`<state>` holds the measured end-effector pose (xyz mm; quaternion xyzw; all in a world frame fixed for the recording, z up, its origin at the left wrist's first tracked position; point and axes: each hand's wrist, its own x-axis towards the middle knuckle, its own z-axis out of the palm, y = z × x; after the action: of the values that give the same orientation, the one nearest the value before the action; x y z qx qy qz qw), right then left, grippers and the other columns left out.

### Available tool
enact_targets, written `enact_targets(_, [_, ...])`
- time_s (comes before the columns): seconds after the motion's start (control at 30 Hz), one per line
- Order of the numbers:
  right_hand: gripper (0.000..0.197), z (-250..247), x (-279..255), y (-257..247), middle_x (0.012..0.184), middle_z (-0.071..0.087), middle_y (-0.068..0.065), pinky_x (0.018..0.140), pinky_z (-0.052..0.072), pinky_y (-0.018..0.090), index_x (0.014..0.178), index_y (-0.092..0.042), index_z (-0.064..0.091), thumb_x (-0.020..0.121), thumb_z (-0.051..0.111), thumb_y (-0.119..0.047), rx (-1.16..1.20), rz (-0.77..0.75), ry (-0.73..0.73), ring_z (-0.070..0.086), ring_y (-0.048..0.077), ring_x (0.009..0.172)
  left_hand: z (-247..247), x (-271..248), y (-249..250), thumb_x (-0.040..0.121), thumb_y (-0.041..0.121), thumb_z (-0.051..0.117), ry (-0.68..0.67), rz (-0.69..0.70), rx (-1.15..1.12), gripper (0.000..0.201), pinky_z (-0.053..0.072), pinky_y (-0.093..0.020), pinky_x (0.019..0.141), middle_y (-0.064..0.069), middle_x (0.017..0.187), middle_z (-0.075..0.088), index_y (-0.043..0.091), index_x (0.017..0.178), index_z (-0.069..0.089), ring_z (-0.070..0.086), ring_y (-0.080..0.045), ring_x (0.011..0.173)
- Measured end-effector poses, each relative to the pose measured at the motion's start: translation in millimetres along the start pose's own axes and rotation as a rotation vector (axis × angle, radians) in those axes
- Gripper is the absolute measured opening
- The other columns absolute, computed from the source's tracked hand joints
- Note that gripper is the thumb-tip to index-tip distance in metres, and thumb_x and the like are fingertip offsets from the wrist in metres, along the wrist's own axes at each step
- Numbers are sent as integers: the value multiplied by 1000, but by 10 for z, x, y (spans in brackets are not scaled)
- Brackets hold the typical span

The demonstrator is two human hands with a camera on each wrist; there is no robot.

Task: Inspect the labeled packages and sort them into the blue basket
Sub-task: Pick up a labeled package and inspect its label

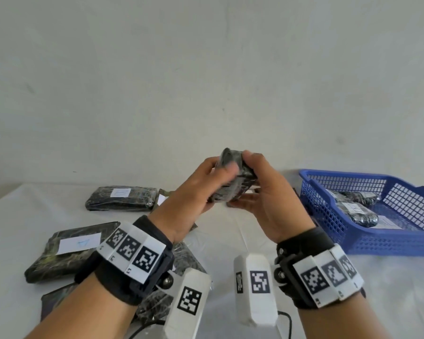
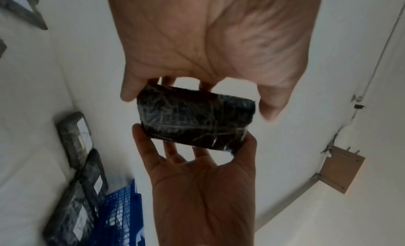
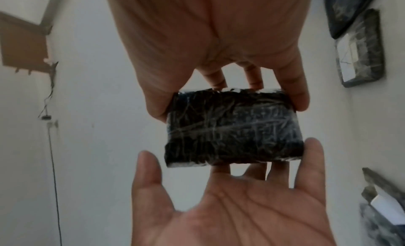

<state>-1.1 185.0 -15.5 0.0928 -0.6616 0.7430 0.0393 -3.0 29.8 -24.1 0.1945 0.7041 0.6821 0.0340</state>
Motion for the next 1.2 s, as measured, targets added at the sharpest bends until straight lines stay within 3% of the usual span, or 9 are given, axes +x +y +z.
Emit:
enact_targets(0.1, [71,44,-1,21,102,71,14,86,51,48,124,-4,65,79,71,-59,-28,-68,15,66,23,92,-11,11,11,66,74,64,101,-7,-92,59,48,-50,111,10,109,77,32,107,74,69,-10,111])
enact_targets(0.23, [63,27,-17,-3,99,70,0,92,49,40,124,-4,61,80,70,-47,-40,-68,-75,65,13,92,-54,21,27,65,66,63,152,55,-103,46,50,-54,109,4,100,75,29,91,74,68,-14,102])
enact_targets(0.37, [61,23,-18,-28,107,68,22,90,46,45,115,-8,65,72,75,-50,-44,-137,-62,62,24,95,-33,4,45,65,65,63,144,74,-109,61,48,-52,111,2,103,71,19,104,70,66,-15,106])
enact_targets(0.47, [45,26,-33,-42,100,70,9,93,49,45,109,-8,63,83,71,-44,-24,-145,-75,65,20,95,-24,-10,68,66,67,62,156,88,-73,80,47,-55,112,-6,112,73,9,120,66,67,-21,113])
enact_targets(0.57, [37,24,-26,-56,96,68,4,94,52,43,106,-7,60,88,64,-40,-7,-166,-68,66,17,93,-34,-25,96,68,73,60,135,83,-100,68,46,-52,113,-8,125,71,24,113,72,66,-21,120])
enact_targets(0.73, [56,44,-53,-67,111,72,11,105,52,52,121,-2,64,94,57,-50,-76,-139,-43,69,32,109,-55,-42,128,69,75,56,112,80,-114,43,50,-50,110,9,104,77,46,92,78,68,-18,117])
enact_targets(0.93, [56,2,-48,-56,106,75,-4,101,52,45,126,-15,67,86,64,-54,-100,-111,-87,70,14,100,-49,-24,102,65,72,63,108,42,-91,46,52,-50,109,12,96,77,39,92,79,71,-10,100])
enact_targets(1.07, [49,-5,-46,-56,112,75,8,102,52,50,125,-15,66,87,65,-45,-121,-134,-103,71,16,97,-36,-46,128,78,68,60,71,28,-113,30,51,-43,107,16,95,77,46,88,79,70,-9,103])
enact_targets(1.2, [49,1,-56,-36,123,70,15,103,55,46,120,-14,66,81,74,-43,-108,-243,-76,73,22,107,-59,-3,63,69,63,68,133,79,-162,55,52,-40,104,5,109,75,25,108,73,69,-10,107])
